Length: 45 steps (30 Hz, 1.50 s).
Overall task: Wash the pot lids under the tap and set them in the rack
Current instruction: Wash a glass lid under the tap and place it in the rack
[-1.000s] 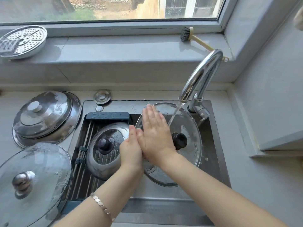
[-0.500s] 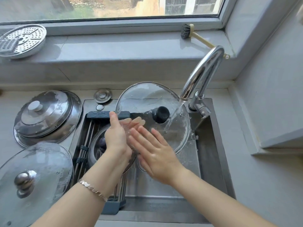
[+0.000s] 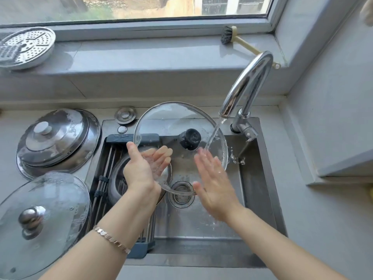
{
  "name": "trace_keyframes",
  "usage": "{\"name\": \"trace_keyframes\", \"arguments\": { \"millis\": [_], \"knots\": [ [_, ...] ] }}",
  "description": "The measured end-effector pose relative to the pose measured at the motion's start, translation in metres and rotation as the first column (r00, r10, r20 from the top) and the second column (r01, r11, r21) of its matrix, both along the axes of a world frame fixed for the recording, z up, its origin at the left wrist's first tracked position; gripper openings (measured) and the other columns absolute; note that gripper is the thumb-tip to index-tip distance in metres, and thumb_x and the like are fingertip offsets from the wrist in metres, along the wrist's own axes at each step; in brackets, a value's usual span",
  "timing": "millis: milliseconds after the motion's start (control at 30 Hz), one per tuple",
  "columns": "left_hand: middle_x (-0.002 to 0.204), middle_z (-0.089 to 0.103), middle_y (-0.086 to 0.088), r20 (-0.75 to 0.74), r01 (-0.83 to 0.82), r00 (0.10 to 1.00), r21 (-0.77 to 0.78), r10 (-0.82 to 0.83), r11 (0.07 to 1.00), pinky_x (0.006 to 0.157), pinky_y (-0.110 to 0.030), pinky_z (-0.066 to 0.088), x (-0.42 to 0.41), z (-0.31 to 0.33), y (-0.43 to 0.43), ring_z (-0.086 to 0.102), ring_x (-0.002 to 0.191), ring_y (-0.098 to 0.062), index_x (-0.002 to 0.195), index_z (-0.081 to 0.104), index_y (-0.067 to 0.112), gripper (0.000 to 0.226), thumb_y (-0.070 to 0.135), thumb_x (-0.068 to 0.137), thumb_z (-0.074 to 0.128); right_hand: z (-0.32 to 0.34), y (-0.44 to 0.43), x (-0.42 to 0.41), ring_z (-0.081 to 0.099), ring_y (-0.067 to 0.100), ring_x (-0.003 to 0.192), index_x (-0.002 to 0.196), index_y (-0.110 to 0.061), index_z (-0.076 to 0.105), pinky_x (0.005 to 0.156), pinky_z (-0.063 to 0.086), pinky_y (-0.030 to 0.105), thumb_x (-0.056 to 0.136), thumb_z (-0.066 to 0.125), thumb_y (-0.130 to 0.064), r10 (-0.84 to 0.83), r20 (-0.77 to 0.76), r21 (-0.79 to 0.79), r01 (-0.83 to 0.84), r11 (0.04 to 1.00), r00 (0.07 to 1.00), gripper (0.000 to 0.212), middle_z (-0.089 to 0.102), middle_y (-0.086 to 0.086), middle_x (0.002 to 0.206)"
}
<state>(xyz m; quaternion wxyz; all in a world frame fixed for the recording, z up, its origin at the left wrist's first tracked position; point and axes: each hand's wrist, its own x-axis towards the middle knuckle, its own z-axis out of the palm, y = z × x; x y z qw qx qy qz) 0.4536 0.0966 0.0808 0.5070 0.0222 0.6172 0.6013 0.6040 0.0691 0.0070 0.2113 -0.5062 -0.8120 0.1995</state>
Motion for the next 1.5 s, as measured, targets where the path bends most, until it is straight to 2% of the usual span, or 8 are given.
{"name": "trace_keyframes", "arguments": {
  "millis": [100,367,533,833,1033,1200,1333,1500],
  "knots": [
    [0.056,0.07,-0.008,0.011,-0.021,1.0,-0.01,0.021,1.0,0.05,-0.023,0.055,0.008,0.004,-0.002,0.069,0.051,-0.018,0.079,0.05,0.008,0.048,0.051,0.096,0.035,0.018,0.01,-0.014,-0.031,0.0,0.134,0.136,-0.021,-0.024,0.113,-0.019,0.022,0.088,0.006,-0.054,-0.254,-0.052,-0.286,0.229,0.93,0.966,0.065,-0.028,-0.003,0.151],
    [0.055,0.07,-0.008,-0.003,0.01,1.0,-0.017,-0.01,1.0,0.049,-0.024,0.055,0.01,0.008,-0.005,0.069,0.05,-0.019,0.08,0.05,0.006,0.049,0.051,0.095,0.037,0.027,0.026,-0.003,-0.022,0.015,0.142,0.145,-0.006,-0.017,0.113,-0.016,0.027,0.087,0.012,-0.067,-0.363,0.068,-0.401,0.358,0.843,0.929,0.089,-0.024,0.009,0.154],
    [0.055,0.07,-0.006,-0.001,0.072,0.997,-0.062,-0.072,0.995,0.047,-0.024,0.053,0.007,0.011,-0.006,0.068,0.049,-0.017,0.079,0.049,0.008,0.049,0.052,0.095,0.037,0.024,0.014,-0.004,-0.019,0.003,0.138,0.147,-0.011,-0.007,0.112,-0.018,0.019,0.083,0.006,-0.059,-0.197,0.007,-0.208,0.195,0.959,0.98,0.081,-0.018,-0.008,0.15],
    [0.053,0.067,-0.016,-0.024,0.357,0.931,-0.134,-0.363,0.925,0.036,-0.021,0.049,0.01,0.005,-0.02,0.067,0.046,-0.024,0.082,0.048,0.001,0.047,0.044,0.097,0.038,0.022,0.09,0.04,0.006,0.005,0.144,0.147,-0.022,0.02,0.114,0.001,0.022,0.101,0.023,-0.034,0.001,-0.043,-0.365,-0.016,0.931,0.999,0.048,0.016,-0.007,0.156],
    [0.071,0.065,-0.023,0.0,0.345,0.936,-0.204,-0.352,0.916,0.037,-0.022,0.05,0.005,-0.004,-0.022,0.067,0.046,-0.021,0.084,0.049,-0.005,0.052,0.043,0.098,0.033,-0.014,0.045,0.074,0.05,0.032,0.121,0.111,-0.009,0.061,0.093,0.04,0.033,0.097,0.034,-0.021,-0.287,0.288,-0.566,0.404,0.719,0.914,0.033,0.059,0.016,0.123],
    [0.087,0.059,-0.027,0.065,0.383,0.921,-0.333,-0.384,0.862,0.033,-0.022,0.049,0.027,-0.025,-0.026,0.066,0.056,-0.025,0.099,0.044,-0.009,0.035,0.026,0.1,0.039,0.038,-0.001,0.045,0.043,0.012,0.126,0.135,-0.014,0.047,0.1,0.031,0.02,0.094,0.043,-0.04,-0.181,-0.057,-0.515,0.127,0.848,0.982,0.048,0.05,0.002,0.137],
    [0.079,0.06,-0.019,0.109,0.391,0.918,-0.421,-0.382,0.819,0.06,-0.032,0.056,0.053,-0.05,-0.03,0.065,0.059,-0.026,0.102,0.055,-0.008,0.032,0.023,0.097,0.047,0.061,-0.026,0.022,0.042,0.023,0.128,0.148,-0.021,0.015,0.102,0.037,0.034,0.086,0.038,-0.064,0.165,0.221,-0.601,0.001,0.799,0.961,0.079,0.04,0.005,0.143],
    [0.084,0.06,-0.02,0.347,0.431,0.889,-0.411,-0.299,0.803,0.062,-0.041,0.049,0.077,-0.06,-0.028,0.063,0.047,-0.026,0.093,0.053,-0.006,0.031,0.02,0.1,0.038,0.062,-0.025,0.038,0.06,0.031,0.095,0.119,-0.017,0.043,0.071,0.04,0.033,0.09,0.032,-0.059,0.211,0.452,-0.404,-0.012,0.915,0.867,0.053,0.06,0.009,0.109]
  ]
}}
